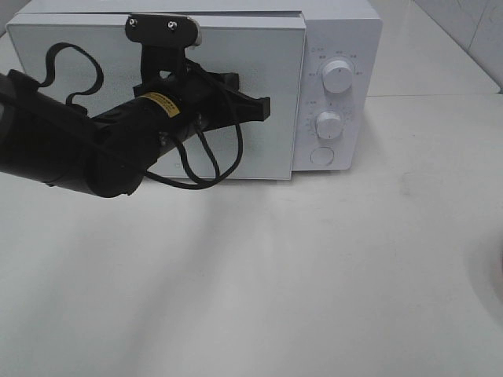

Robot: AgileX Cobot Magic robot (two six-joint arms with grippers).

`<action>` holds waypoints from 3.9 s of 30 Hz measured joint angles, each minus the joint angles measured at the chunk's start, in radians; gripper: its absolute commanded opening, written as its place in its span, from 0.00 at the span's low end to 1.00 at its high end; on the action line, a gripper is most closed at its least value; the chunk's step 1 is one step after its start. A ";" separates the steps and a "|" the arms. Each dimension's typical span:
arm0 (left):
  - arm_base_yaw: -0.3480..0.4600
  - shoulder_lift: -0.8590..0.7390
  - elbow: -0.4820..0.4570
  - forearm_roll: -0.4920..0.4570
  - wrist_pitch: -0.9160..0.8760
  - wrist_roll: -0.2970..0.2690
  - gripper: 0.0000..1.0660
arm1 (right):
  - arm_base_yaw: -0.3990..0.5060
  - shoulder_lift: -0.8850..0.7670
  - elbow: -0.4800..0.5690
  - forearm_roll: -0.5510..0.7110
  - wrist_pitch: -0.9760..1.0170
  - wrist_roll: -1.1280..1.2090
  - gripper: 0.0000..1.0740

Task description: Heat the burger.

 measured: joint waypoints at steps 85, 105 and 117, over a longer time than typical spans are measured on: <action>0.652 -0.705 -0.014 0.131 1.919 0.032 0.94 | 0.000 0.000 0.000 0.000 0.001 0.000 0.70; 0.715 -1.237 0.369 0.142 1.895 0.028 0.94 | 0.000 0.000 0.000 0.000 0.001 0.000 0.70; 0.715 -1.646 0.479 0.143 1.814 0.028 0.94 | 0.000 0.000 0.000 0.000 0.001 0.000 0.70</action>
